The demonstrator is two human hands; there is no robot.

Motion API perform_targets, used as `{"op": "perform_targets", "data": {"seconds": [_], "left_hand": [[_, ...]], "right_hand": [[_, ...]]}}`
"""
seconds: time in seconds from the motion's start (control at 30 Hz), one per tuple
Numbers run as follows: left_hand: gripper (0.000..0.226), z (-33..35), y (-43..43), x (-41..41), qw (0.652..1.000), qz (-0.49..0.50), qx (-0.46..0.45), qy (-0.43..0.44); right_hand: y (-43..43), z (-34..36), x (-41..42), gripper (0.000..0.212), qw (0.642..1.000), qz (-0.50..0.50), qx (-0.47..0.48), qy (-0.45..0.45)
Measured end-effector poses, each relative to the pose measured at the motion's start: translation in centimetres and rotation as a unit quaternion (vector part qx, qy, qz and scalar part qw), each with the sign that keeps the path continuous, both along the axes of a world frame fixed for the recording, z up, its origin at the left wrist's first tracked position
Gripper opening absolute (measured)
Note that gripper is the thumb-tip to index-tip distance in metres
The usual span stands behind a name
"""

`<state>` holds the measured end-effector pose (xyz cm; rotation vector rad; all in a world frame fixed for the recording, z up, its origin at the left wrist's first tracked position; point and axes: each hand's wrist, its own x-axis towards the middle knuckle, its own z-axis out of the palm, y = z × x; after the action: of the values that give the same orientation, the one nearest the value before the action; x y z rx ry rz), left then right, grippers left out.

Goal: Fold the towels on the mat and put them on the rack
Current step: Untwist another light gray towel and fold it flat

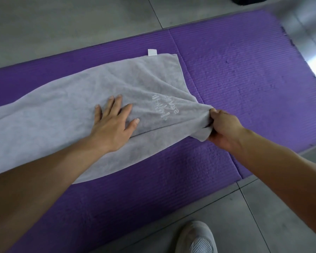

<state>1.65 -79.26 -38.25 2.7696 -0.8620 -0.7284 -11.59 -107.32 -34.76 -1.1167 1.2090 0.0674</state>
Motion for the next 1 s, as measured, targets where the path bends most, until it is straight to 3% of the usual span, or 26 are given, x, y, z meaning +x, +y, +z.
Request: {"op": "perform_targets", "data": {"seconds": [0.1,0.17,0.23,0.27,0.3,0.43,0.53,0.7,0.83,1.0], "left_hand": [[0.071,0.0,0.3,0.2,1.000,-0.012,0.007,0.004],[0.071,-0.1,0.5,0.3,1.000,-0.016,0.009,-0.004],[0.069,-0.2,0.6,0.2,1.000,-0.017,0.011,-0.013],[0.069,-0.2,0.6,0.2,1.000,-0.015,0.014,-0.020],[0.069,-0.3,0.6,0.2,0.999,-0.011,0.018,-0.027],[0.075,-0.5,0.9,0.7,0.998,0.046,0.029,-0.036],[0.076,-0.5,1.2,1.4,0.995,0.087,0.032,-0.041],[0.077,-0.7,2.1,3.1,0.988,0.134,0.046,-0.069],[0.074,-1.2,3.1,5.4,0.977,0.193,0.064,-0.070],[0.077,-1.9,3.4,6.3,0.976,0.192,0.074,-0.075]], "right_hand": [[0.4,-0.7,-0.4,0.024,0.996,0.019,-0.080,0.032],[-0.2,-1.0,-1.6,0.027,0.962,0.143,-0.221,0.067],[-1.2,-1.2,-3.0,0.032,0.851,0.338,-0.389,0.105],[-1.6,-1.2,-3.6,0.033,0.798,0.401,-0.434,0.122],[-1.7,-1.0,-3.9,0.034,0.768,0.432,-0.452,0.141],[-1.4,-0.8,-3.7,0.035,0.742,0.406,-0.509,0.157],[-1.0,-1.1,-2.1,0.043,0.726,0.403,-0.555,0.049],[0.2,-3.0,5.4,0.042,0.655,0.478,-0.575,-0.109],[2.0,-3.9,12.1,0.061,0.665,0.515,-0.538,-0.058],[2.1,-4.9,16.0,0.065,0.608,0.562,-0.560,0.021]]}}
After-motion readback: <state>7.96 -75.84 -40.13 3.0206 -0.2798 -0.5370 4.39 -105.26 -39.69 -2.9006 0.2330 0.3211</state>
